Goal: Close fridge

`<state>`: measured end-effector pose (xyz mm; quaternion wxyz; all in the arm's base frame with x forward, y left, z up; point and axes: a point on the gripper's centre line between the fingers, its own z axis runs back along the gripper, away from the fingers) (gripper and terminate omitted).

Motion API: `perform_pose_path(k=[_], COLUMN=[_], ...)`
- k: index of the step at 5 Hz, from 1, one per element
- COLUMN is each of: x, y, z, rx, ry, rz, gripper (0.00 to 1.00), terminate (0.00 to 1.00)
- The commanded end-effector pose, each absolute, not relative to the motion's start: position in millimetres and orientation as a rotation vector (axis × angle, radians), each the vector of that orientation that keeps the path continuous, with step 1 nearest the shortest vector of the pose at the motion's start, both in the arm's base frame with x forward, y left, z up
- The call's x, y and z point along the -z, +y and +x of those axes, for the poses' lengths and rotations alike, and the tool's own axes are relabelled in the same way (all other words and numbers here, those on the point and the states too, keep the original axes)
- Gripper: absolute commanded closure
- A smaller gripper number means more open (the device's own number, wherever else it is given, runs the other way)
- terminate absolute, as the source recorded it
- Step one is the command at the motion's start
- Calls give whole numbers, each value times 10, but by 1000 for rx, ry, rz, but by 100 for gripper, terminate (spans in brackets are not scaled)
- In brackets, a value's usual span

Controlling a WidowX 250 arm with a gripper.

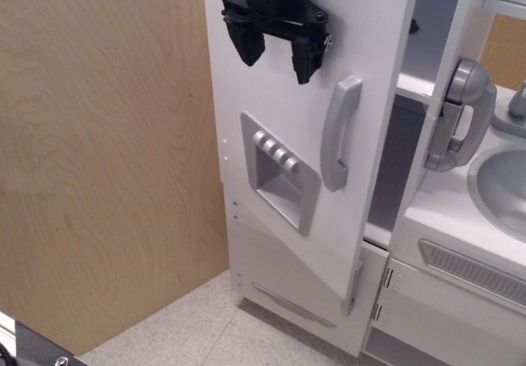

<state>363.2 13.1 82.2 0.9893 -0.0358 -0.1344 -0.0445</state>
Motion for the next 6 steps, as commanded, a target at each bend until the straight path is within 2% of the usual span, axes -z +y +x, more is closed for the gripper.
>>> perform_pose_path(k=[1, 3, 5, 6], x=[-928, -972, -974, -961], y=[237, 286, 315, 321], z=[3927, 4050, 4183, 4222], rx=[82, 73, 46, 42], ry=[-360, -467, -498, -509], rz=[-77, -123, -124, -120], gripper=[0, 0, 0, 0], terminate=[0, 0, 0, 100])
